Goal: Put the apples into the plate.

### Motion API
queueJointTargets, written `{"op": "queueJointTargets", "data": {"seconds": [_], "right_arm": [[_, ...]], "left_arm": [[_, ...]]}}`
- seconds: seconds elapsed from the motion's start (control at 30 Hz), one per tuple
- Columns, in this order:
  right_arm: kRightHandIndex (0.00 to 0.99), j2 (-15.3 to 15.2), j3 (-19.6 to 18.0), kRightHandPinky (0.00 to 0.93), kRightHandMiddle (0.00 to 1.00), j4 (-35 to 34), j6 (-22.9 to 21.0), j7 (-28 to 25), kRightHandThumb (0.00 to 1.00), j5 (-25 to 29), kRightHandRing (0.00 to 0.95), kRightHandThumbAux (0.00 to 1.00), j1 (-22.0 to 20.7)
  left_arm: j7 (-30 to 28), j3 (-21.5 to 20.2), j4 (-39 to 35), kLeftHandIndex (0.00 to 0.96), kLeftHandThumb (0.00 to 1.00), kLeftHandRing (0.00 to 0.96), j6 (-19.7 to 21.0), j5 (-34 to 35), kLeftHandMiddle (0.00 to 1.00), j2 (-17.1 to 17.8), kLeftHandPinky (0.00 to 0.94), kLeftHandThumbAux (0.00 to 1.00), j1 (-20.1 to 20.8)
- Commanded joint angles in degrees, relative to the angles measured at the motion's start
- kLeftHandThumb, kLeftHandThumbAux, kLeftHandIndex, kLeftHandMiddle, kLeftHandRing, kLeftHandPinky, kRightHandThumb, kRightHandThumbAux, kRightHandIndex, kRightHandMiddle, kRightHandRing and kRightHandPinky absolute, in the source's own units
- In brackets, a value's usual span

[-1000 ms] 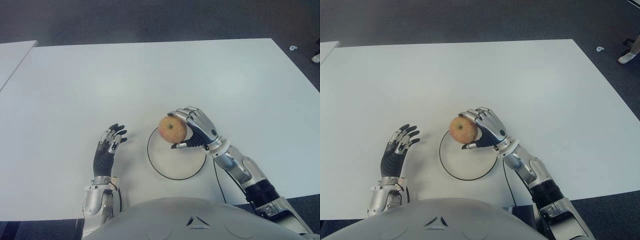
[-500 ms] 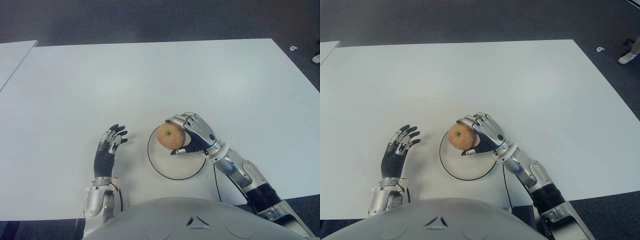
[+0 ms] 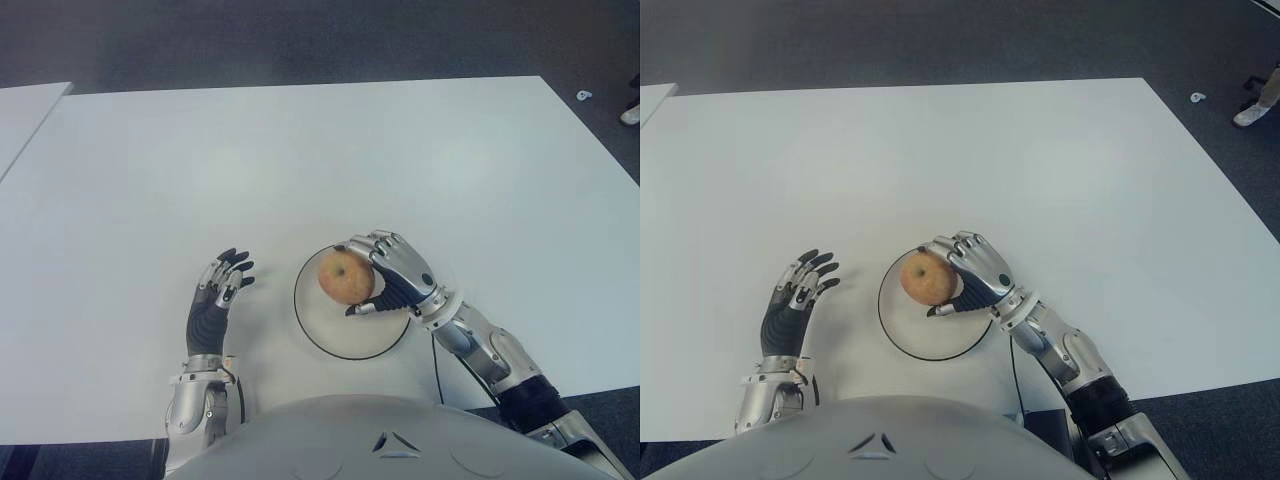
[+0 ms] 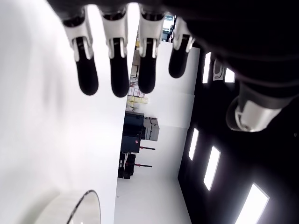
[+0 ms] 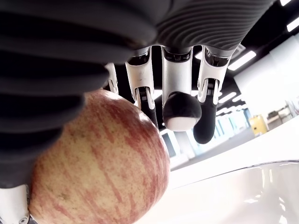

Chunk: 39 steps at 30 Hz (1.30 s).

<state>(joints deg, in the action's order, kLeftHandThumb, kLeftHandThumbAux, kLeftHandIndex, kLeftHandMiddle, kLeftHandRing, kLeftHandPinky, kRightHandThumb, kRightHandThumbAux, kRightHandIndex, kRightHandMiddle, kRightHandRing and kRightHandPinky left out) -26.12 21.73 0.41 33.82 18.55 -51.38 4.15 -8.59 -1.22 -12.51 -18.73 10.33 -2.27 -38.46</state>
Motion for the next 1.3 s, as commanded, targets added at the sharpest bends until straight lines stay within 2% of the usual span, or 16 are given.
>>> {"op": "queueJointTargets", "data": {"seconds": [0.03, 0.53, 0.7, 0.77, 0.93, 1.07, 1.3], "right_arm": [[0.797, -0.6, -0.6, 0.890, 0.905, -0.4, 0.8, -0.2, 0.354, 1.5, 0.892, 0.843, 0.4], [0.805, -0.9, -1.7, 0.897, 0.908, -0.3, 2.4, 2.3, 0.334, 1.9, 0.898, 0.845, 1.6], [0.806, -1.7, -2.0, 0.893, 0.906, -1.1, 2.7, 2.1, 0.335, 1.4, 0.895, 0.846, 2.2], [0.803, -2.7, -2.3, 0.889, 0.904, -3.1, 2.6, -0.5, 0.337, 2.2, 0.894, 0.846, 2.6], [0.787, -7.5, -3.9, 0.861, 0.888, -12.8, -2.0, -17.8, 0.347, 10.5, 0.875, 0.844, 1.5], [0.773, -10.2, -3.8, 0.843, 0.873, -16.0, -5.4, -28.7, 0.355, 16.0, 0.857, 0.845, -0.2], [0.764, -12.7, -3.6, 0.825, 0.856, -18.9, -8.5, -39.7, 0.350, 18.6, 0.834, 0.850, -3.0]], "left_arm": [[0.1, 0.1, -0.1, 0.199, 0.278, 0.273, 0.9, 0.4, 0.243, 0.0, 0.305, 0.477, -0.4], [0.3, -0.2, -1.0, 0.199, 0.275, 0.278, 1.7, 0.4, 0.245, 0.1, 0.313, 0.476, -0.8], [0.2, -0.2, -0.8, 0.199, 0.277, 0.279, 1.4, 0.3, 0.247, 0.1, 0.312, 0.478, -0.7], [0.1, -0.2, -0.9, 0.199, 0.280, 0.279, 1.4, 0.3, 0.248, 0.2, 0.311, 0.480, -0.7], [0.1, 0.2, -1.4, 0.199, 0.287, 0.281, 1.5, 0.1, 0.250, 0.2, 0.315, 0.481, -0.9], [0.6, 0.7, -1.4, 0.202, 0.292, 0.287, 1.9, -0.6, 0.255, -0.2, 0.326, 0.480, -1.1], [0.8, 1.5, -0.9, 0.208, 0.292, 0.291, 1.3, -1.1, 0.260, -0.9, 0.323, 0.476, -1.3]]}}
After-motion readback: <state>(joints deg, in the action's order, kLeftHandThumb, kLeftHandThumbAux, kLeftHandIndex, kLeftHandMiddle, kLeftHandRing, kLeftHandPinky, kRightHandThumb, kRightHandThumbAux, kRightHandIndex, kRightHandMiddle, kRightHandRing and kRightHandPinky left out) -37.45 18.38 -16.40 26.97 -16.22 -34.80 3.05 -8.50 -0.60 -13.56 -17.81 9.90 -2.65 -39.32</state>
